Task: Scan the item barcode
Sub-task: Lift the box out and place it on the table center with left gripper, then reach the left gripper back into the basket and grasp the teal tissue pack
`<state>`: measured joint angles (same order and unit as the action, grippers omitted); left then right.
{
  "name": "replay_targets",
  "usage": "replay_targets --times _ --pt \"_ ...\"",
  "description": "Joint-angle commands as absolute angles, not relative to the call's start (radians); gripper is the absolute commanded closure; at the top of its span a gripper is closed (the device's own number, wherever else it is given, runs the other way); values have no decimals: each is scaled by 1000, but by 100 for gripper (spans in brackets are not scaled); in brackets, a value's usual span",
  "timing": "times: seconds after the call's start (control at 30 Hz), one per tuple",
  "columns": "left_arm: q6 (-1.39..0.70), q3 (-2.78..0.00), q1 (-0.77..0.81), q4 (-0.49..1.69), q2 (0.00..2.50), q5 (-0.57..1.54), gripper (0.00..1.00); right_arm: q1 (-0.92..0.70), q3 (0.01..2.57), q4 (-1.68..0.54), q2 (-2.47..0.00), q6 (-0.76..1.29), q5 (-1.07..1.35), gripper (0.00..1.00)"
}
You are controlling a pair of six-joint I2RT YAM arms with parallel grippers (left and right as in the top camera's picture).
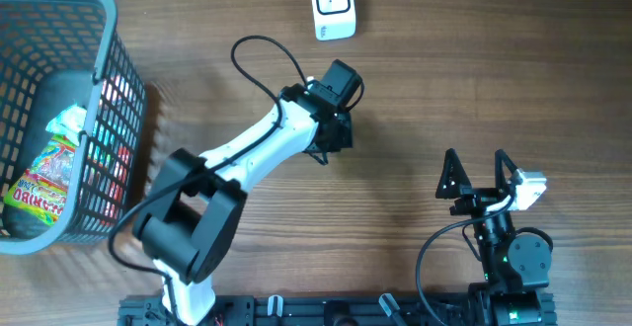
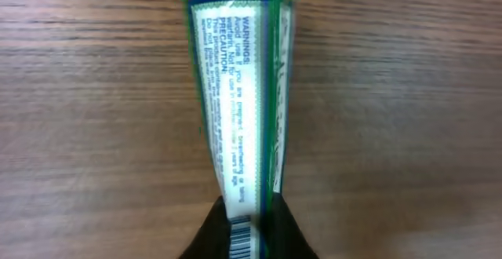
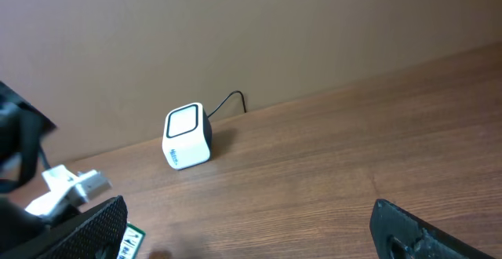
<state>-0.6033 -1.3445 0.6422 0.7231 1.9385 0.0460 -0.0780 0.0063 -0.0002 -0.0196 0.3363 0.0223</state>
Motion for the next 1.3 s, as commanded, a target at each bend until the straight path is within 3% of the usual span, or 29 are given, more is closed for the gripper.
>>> replay_targets --times 0.0,0.1,0.23,0.43,0.63,0.77,1.0,1.27 --pt "-618 -1340 642 710 1960 26 31 -74 6 3 -18 343 28 0" --pt "-556 -1422 628 765 1900 27 17 -74 6 3 -18 343 28 0" --pt "-523 -1689 538 955 1784 -89 19 -74 6 3 -18 343 28 0" --pt "-501 -1951 194 1128 1614 -334 18 -74 6 3 -18 343 28 0" --pt "-504 -1950 -253 1245 1596 -330 2 -74 6 3 -18 343 28 0" --pt "-501 -1948 -429 1327 1664 -326 0 -74 6 3 -18 343 28 0" --pt "-466 -1895 -509 1353 1797 -259 0 -74 6 3 -18 343 28 0" --pt "-451 -1619 -509 1113 1833 -258 0 -74 6 3 -18 343 28 0"
